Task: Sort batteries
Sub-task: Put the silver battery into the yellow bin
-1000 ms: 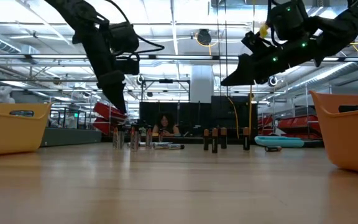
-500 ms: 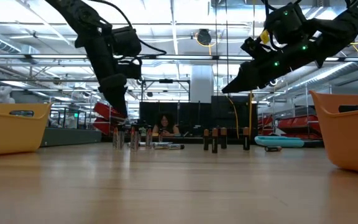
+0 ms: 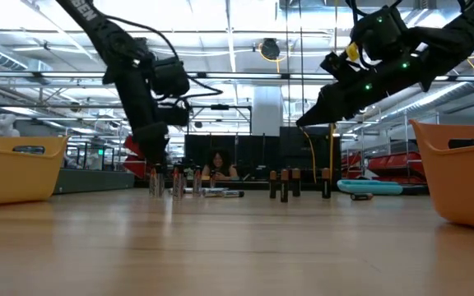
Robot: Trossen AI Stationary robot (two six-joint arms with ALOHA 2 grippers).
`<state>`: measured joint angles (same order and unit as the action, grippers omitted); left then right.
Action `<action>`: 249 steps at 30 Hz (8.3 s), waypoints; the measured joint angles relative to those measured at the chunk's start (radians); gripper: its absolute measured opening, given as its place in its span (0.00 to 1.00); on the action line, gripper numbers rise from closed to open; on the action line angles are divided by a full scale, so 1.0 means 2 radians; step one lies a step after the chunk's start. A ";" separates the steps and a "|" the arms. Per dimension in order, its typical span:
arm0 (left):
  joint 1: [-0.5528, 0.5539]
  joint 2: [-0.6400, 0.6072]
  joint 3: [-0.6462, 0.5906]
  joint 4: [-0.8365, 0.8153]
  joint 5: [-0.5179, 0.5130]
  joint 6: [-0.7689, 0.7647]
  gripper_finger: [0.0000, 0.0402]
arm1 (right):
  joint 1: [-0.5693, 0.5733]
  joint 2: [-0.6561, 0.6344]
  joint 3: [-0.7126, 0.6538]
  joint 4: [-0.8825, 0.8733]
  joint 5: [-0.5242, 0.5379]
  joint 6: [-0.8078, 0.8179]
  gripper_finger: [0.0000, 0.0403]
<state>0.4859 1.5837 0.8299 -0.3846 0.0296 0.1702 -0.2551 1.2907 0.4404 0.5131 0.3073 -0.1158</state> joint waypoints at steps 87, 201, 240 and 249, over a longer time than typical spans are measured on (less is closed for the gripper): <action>-0.362 -0.089 0.029 -0.166 0.125 -0.586 0.40 | 0.007 0.000 -0.003 -0.009 -0.026 -0.038 0.41; -0.162 -0.165 0.202 -0.459 0.277 -0.382 0.13 | -0.022 0.000 -0.046 0.051 -0.078 -0.035 0.41; -0.430 0.018 0.125 -0.366 0.084 -0.360 0.38 | 0.004 0.000 -0.048 0.072 -0.076 -0.036 0.41; -0.425 0.028 0.125 -0.322 0.057 -0.251 0.40 | 0.004 0.000 -0.048 0.075 -0.076 -0.036 0.41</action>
<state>-0.3633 1.6403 1.0790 -1.0280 0.1431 -0.3314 -0.2466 1.2906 0.3439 0.6636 0.1547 -0.1869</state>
